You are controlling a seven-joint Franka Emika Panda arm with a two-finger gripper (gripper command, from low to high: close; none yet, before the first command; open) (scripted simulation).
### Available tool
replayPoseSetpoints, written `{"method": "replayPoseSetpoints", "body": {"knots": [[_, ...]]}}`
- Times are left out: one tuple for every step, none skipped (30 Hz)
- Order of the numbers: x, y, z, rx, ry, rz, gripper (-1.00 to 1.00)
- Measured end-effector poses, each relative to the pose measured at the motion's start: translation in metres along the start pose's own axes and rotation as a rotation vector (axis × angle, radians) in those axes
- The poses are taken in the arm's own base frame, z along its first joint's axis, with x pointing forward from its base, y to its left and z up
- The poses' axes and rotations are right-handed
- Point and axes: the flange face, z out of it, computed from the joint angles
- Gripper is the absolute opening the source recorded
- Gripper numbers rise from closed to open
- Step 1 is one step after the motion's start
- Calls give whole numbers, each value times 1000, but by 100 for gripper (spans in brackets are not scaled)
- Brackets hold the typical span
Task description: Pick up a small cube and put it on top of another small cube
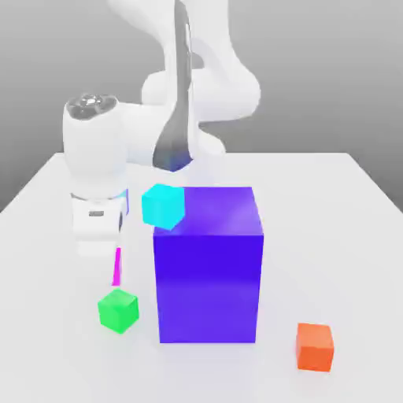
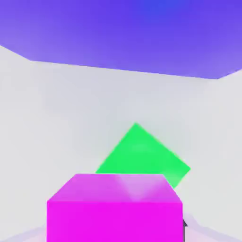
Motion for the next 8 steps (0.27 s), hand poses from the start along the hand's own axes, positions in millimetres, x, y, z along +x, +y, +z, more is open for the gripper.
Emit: {"method": "replayPoseSetpoints", "body": {"knots": [[1,0,4,1,-1,-1,-100],[1,0,8,1,1,-2,-100],[1,0,12,1,4,-2,-100],[2,-1,15,0,9,-3,-100],[3,-1,18,-2,16,-4,-100],[4,-1,21,-4,25,-4,-100],[6,-1,23,-7,35,-5,-100],[7,-1,25,-11,46,-5,-100]]}}
